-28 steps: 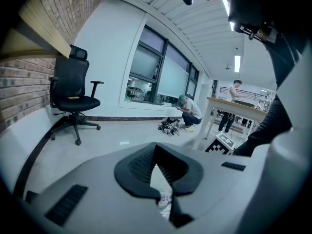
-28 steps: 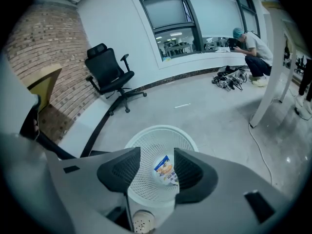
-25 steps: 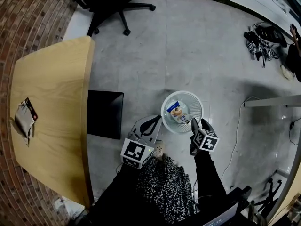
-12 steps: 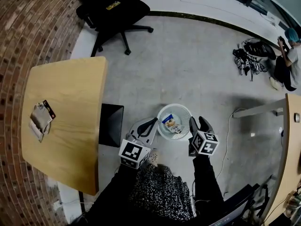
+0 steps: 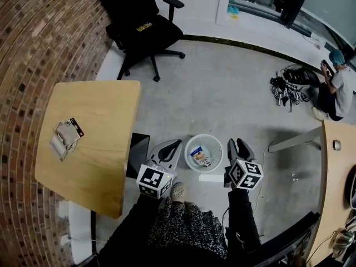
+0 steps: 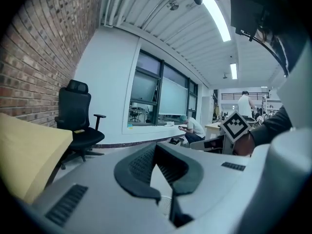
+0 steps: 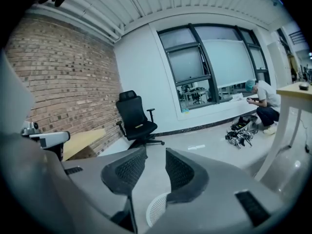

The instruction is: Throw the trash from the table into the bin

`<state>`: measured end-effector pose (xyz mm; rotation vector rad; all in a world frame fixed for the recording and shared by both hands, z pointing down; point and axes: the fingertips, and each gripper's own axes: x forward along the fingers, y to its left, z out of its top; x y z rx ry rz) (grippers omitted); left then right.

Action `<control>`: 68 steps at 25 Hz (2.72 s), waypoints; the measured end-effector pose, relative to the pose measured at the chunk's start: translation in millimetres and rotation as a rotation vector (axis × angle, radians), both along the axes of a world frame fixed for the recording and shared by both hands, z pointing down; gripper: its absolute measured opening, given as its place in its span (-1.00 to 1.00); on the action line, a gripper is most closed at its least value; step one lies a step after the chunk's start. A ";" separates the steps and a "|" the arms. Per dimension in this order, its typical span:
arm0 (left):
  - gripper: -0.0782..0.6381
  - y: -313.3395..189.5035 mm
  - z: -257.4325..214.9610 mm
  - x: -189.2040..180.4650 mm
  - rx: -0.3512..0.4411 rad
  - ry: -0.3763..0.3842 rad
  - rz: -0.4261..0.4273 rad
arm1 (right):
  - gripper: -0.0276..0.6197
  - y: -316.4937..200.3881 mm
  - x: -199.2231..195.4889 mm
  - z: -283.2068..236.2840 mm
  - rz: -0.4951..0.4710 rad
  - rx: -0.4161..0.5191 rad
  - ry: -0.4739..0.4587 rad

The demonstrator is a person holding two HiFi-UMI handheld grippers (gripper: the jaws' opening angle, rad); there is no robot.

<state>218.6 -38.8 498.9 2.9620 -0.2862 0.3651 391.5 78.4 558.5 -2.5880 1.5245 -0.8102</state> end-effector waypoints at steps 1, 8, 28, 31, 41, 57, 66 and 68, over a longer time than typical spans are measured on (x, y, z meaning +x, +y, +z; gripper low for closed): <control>-0.76 1.0 -7.6 -1.6 0.005 0.006 -0.004 | -0.52 1.2 -1.0 -8.3 0.001 0.002 0.015; -0.76 9.4 -56.3 -11.6 0.054 0.042 -0.040 | -0.74 -1.7 -14.8 -74.6 -0.044 0.070 0.094; -0.76 29.9 -116.3 -107.8 0.125 0.079 -0.284 | -0.88 -22.6 -96.7 -170.9 -0.309 0.183 0.225; -0.76 33.6 -121.3 -119.4 0.126 0.087 -0.319 | -0.88 -20.6 -105.9 -176.3 -0.330 0.193 0.230; -0.76 51.3 -129.6 -155.4 0.131 0.102 -0.432 | -0.88 -18.8 -139.0 -177.2 -0.400 0.214 0.210; -0.76 5.5 -141.1 -244.0 0.155 0.116 -0.577 | -0.88 -94.1 -229.0 -196.2 -0.556 0.242 0.234; -0.76 -50.7 -153.3 -311.2 0.175 0.116 -0.632 | -0.88 -157.3 -294.7 -208.7 -0.613 0.252 0.242; -0.76 -63.2 -155.5 -327.0 0.180 0.114 -0.646 | -0.88 -172.3 -309.9 -210.5 -0.627 0.256 0.241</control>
